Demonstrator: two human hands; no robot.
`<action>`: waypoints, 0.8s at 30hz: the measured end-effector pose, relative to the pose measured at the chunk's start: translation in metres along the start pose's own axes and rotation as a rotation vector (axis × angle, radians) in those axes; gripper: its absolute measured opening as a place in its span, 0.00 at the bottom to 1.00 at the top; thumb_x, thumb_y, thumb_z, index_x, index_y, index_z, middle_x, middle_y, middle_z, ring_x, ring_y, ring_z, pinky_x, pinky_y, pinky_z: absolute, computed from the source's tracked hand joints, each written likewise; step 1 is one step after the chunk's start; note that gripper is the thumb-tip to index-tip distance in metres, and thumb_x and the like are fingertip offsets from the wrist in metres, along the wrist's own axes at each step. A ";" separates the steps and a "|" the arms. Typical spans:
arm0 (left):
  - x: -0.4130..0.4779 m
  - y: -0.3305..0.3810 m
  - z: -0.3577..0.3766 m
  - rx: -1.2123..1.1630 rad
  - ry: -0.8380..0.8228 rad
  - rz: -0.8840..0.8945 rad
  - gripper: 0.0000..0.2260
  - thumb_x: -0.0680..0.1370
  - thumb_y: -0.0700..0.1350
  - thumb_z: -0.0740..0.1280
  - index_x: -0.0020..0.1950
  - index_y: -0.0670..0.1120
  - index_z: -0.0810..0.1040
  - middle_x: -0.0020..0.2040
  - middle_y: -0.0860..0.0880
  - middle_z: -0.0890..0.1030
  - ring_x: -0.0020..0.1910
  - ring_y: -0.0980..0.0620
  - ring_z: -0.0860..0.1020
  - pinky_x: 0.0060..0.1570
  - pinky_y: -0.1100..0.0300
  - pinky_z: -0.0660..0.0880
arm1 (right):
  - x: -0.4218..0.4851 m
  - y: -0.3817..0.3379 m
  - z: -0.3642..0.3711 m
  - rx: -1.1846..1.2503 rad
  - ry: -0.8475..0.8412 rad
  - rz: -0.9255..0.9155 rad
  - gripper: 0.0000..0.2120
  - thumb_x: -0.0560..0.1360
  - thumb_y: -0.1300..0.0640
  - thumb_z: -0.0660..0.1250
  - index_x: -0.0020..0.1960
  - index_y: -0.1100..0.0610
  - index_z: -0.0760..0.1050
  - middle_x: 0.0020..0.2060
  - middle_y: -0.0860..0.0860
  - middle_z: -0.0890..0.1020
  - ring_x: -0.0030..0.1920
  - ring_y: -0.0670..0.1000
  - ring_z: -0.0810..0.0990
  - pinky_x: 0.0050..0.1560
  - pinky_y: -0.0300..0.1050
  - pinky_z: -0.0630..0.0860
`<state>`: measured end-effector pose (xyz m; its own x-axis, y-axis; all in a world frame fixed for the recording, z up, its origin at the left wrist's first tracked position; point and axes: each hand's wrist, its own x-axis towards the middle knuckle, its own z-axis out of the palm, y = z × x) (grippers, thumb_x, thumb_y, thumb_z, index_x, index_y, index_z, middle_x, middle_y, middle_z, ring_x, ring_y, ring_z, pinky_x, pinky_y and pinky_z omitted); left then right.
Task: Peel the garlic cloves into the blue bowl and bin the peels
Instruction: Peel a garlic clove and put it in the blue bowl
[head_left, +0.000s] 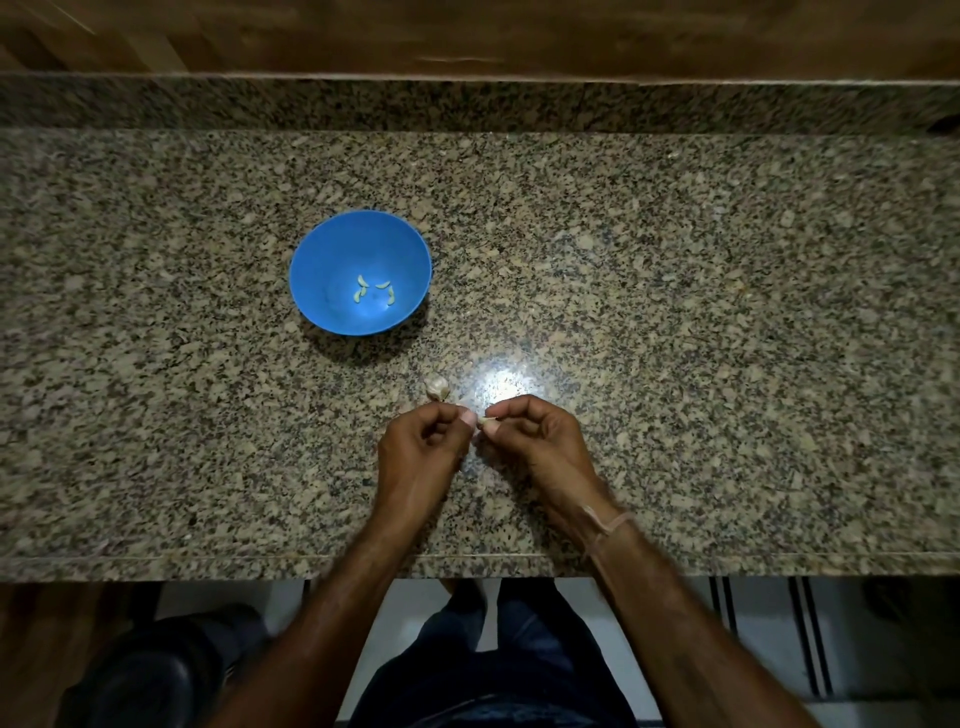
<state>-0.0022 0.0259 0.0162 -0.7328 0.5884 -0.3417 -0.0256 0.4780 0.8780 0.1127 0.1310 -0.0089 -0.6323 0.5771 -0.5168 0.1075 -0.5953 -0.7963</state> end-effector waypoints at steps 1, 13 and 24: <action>-0.002 0.002 0.000 -0.027 -0.010 0.006 0.03 0.80 0.45 0.73 0.49 0.48 0.86 0.41 0.53 0.87 0.42 0.56 0.85 0.41 0.63 0.80 | 0.000 0.000 0.001 -0.019 -0.006 -0.025 0.05 0.76 0.64 0.76 0.51 0.61 0.83 0.47 0.62 0.85 0.51 0.62 0.84 0.60 0.64 0.81; 0.005 0.002 -0.004 -0.309 -0.118 -0.290 0.06 0.79 0.41 0.72 0.50 0.38 0.85 0.37 0.44 0.84 0.35 0.52 0.79 0.35 0.62 0.76 | 0.006 -0.005 0.001 -0.442 -0.010 -0.268 0.04 0.75 0.67 0.75 0.47 0.61 0.82 0.42 0.54 0.85 0.44 0.50 0.83 0.48 0.47 0.81; -0.001 0.005 -0.003 -0.014 0.008 -0.035 0.04 0.78 0.39 0.73 0.45 0.46 0.85 0.38 0.50 0.85 0.37 0.58 0.82 0.38 0.68 0.78 | 0.004 0.005 0.006 -0.500 0.068 -0.294 0.06 0.75 0.67 0.75 0.44 0.57 0.82 0.40 0.47 0.85 0.43 0.48 0.84 0.48 0.43 0.80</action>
<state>-0.0036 0.0262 0.0217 -0.7365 0.5663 -0.3700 -0.0612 0.4889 0.8702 0.1064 0.1272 -0.0131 -0.6417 0.7225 -0.2571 0.2943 -0.0776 -0.9526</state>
